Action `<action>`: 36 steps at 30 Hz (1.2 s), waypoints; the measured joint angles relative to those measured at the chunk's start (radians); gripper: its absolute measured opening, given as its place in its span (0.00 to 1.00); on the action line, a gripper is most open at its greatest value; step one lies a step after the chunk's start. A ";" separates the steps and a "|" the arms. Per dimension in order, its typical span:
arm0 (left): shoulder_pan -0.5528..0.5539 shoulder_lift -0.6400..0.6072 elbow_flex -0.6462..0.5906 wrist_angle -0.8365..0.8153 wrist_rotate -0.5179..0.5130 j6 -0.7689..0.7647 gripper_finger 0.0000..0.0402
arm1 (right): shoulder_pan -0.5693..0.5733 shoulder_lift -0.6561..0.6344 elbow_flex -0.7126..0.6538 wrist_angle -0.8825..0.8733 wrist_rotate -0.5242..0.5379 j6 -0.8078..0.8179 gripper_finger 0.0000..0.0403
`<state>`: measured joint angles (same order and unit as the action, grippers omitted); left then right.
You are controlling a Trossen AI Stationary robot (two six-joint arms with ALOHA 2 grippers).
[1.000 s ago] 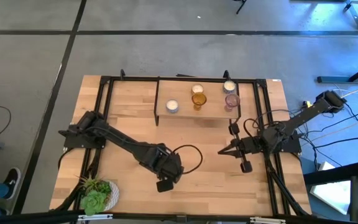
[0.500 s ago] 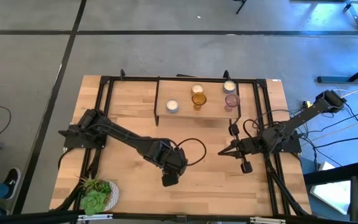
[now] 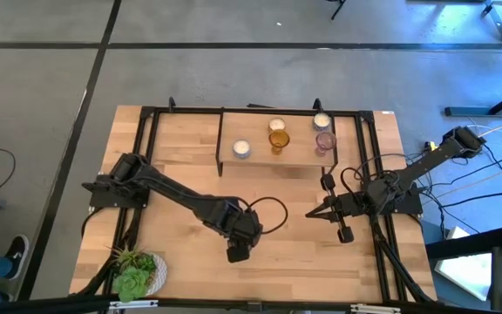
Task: Pick & Place candle stick holders
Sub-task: Put the violet candle holder on the shelf aligned with the light blue candle
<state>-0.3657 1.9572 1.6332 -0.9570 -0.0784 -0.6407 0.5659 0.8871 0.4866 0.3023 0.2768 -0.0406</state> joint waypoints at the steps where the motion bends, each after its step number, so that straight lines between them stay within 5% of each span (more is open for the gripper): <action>1: 0.002 0.005 -0.005 0.004 0.006 0.000 0.42 | 0.000 0.000 0.000 0.000 0.000 0.000 0.01; 27: 0.010 0.091 -0.024 0.045 0.055 0.054 0.41 | -0.001 0.001 0.000 -0.018 0.003 0.000 0.01; 36: 0.015 0.090 -0.023 0.043 0.061 0.060 0.16 | -0.001 0.001 0.000 -0.017 0.003 0.000 0.01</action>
<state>-0.3511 2.0472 1.6100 -0.9141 -0.0176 -0.5808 0.5652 0.8879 0.4870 0.2852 0.2794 -0.0406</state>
